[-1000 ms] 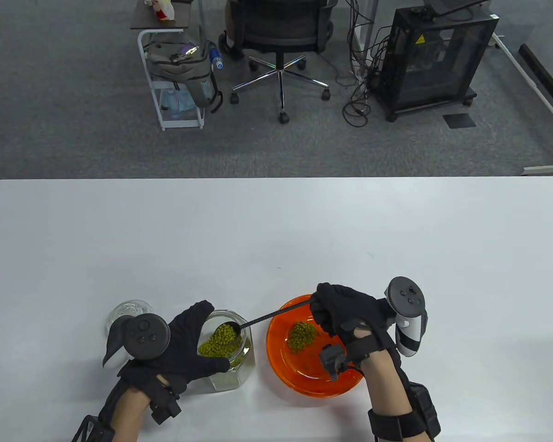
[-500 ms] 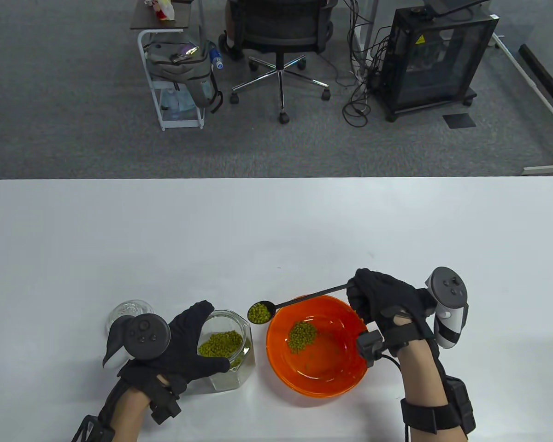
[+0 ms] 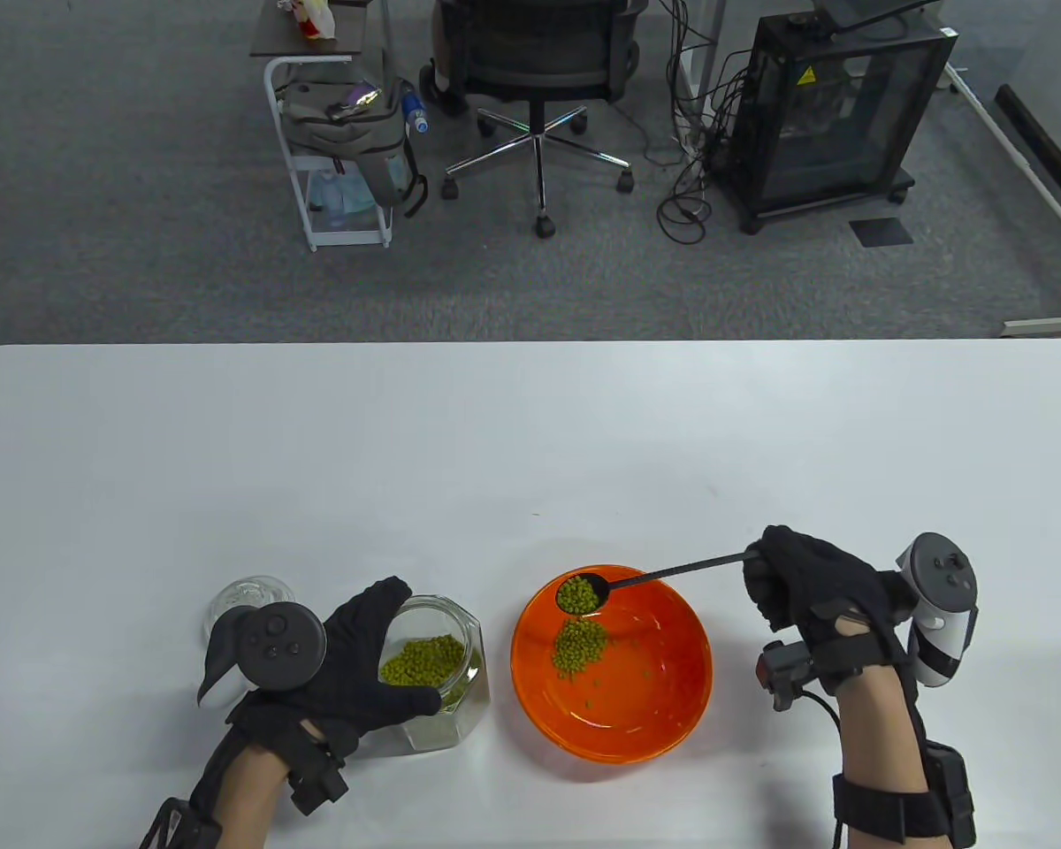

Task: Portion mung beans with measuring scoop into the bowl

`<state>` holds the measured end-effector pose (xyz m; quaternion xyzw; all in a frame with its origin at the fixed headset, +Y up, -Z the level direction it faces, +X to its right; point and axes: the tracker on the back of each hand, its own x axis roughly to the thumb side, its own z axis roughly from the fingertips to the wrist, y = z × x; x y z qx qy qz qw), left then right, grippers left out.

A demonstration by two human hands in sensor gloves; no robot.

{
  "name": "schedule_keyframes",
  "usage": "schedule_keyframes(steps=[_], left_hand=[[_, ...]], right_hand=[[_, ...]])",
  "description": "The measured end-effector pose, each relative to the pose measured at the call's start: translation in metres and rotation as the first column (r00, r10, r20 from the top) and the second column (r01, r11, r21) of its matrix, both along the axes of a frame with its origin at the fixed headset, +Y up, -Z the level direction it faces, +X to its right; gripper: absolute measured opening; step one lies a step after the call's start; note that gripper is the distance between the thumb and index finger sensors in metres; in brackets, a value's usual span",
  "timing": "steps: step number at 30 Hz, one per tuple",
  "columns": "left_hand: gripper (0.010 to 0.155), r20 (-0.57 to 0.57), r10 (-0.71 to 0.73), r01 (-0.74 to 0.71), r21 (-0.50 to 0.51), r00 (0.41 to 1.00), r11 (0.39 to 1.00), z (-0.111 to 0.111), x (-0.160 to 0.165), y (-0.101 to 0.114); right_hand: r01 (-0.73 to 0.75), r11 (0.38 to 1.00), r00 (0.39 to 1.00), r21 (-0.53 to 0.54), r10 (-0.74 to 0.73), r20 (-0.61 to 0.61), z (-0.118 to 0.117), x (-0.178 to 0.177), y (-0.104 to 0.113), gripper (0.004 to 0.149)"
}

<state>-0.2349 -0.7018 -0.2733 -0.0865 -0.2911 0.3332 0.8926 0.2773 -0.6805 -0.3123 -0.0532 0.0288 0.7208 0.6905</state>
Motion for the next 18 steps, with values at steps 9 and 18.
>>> schedule_keyframes(steps=[9,18], left_hand=[[0.121,0.016,0.001,-0.001,-0.009,1.0,1.0,0.0,0.001,-0.001],[0.122,0.014,0.011,-0.011,-0.012,1.0,1.0,0.0,0.001,-0.001]], right_hand=[[-0.034,0.999,0.999,-0.008,0.034,0.028,0.006,0.012,-0.007,0.043],[-0.145,0.989,0.986,-0.018,0.146,0.08,0.009,0.015,-0.011,0.043]])
